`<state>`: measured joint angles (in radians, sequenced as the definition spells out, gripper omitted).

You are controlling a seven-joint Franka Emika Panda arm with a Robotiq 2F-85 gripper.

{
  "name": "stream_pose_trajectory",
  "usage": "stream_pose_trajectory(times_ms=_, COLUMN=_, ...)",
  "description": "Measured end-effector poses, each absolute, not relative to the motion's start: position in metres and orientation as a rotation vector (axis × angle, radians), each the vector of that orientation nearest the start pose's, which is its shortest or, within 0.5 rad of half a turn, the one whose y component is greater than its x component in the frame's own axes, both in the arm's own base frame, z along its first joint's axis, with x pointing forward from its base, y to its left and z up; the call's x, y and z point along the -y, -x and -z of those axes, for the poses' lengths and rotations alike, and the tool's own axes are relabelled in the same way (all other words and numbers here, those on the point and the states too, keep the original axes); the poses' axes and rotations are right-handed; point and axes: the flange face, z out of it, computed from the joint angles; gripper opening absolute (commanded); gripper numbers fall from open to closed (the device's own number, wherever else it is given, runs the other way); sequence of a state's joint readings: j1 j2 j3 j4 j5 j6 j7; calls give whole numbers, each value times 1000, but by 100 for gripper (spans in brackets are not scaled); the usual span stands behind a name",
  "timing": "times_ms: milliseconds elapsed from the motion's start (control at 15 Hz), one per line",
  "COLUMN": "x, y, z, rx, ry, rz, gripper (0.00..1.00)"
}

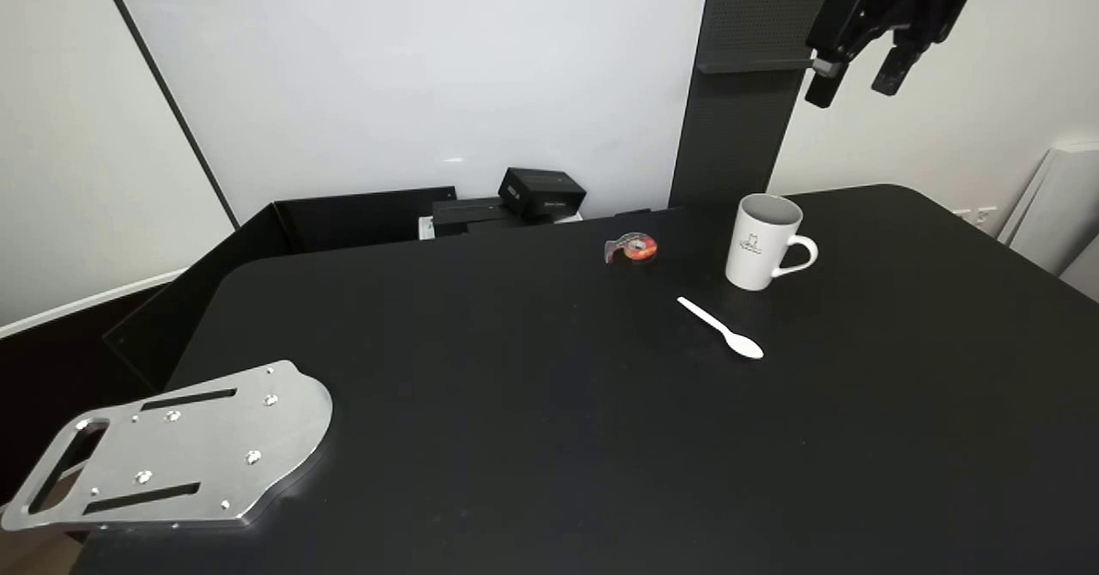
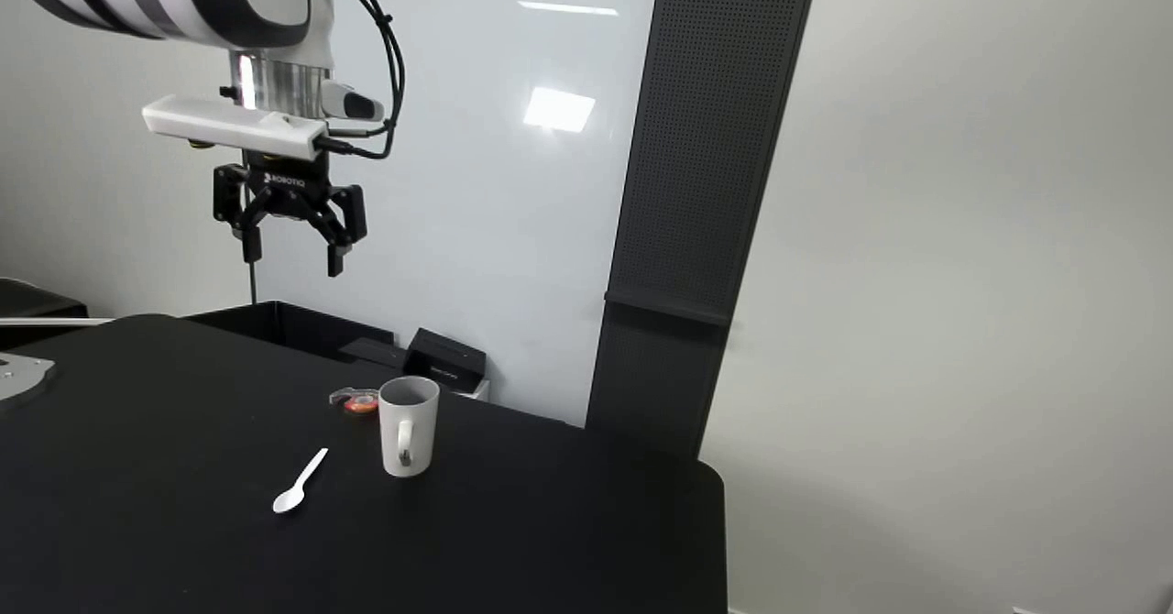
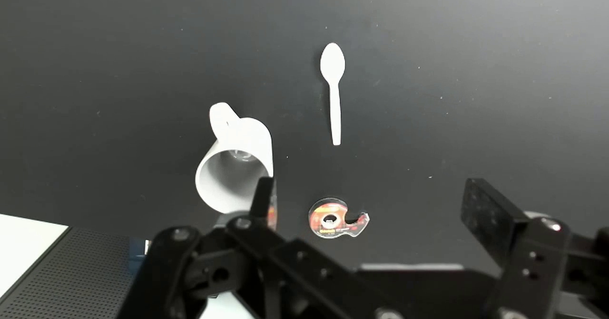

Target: Put the white spoon into the mug cup

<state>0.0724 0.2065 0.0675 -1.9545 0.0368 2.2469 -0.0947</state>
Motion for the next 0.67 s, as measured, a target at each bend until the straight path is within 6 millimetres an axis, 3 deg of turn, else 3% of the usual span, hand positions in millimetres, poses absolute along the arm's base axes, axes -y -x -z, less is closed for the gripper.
stream_pose_trajectory(times_ms=400, x=-94, y=-647, z=-348, rx=232, ry=3085, rz=115, gripper=100)
stream_pose_trajectory(times_ms=667, x=-107, y=-663, z=-330, rx=233, ry=3082, rz=80, gripper=100)
